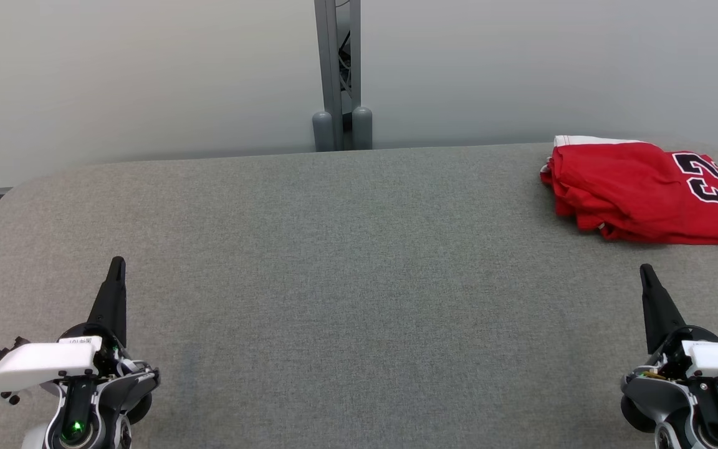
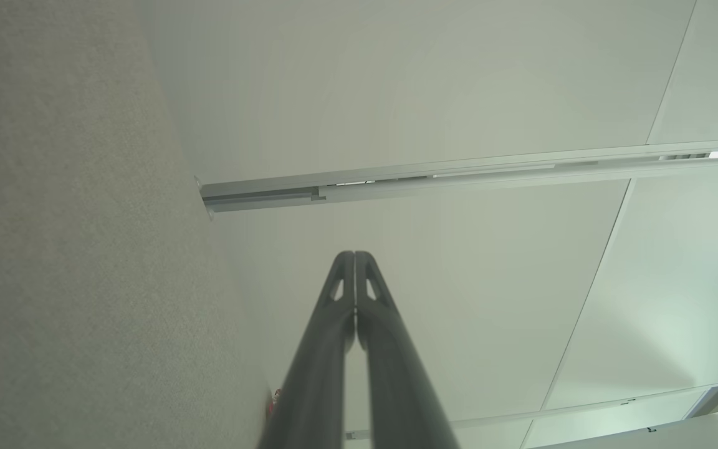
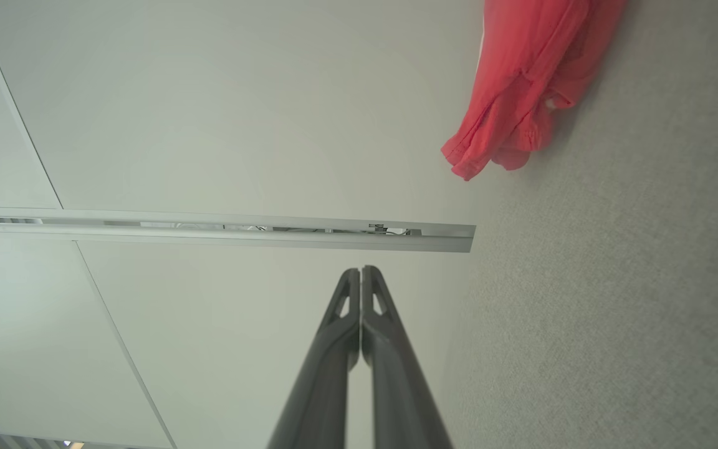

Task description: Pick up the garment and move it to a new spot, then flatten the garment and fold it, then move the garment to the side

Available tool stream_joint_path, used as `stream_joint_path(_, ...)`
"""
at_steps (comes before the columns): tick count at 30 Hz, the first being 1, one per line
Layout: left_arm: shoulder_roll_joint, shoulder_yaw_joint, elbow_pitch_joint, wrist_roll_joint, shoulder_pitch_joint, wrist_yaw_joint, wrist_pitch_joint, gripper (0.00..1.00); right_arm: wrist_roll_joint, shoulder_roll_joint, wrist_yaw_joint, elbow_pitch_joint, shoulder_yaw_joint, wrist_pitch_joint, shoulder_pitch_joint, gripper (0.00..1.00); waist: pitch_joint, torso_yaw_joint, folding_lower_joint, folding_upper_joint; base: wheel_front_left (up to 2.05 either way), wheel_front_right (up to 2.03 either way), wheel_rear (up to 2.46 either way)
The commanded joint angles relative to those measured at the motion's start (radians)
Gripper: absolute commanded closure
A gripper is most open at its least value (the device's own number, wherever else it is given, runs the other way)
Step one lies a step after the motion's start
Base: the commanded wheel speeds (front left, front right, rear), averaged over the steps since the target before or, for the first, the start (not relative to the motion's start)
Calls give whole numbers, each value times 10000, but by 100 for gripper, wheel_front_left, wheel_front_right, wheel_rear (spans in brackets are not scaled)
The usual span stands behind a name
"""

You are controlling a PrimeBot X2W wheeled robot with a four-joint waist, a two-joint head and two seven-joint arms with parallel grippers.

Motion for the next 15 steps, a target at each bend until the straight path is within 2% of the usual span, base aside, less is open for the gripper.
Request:
stream_joint_path(1, 36, 42, 5, 71, -201, -46, 47, 100, -50, -30, 2, 21, -23, 62, -67, 100, 0, 0, 0, 0, 0, 0, 0)
stream_joint_path(15, 27, 56, 5, 91, -203, -46, 42, 100, -50, -27, 2, 20, -29, 60, -68, 100, 0, 0, 0, 0, 0, 0, 0)
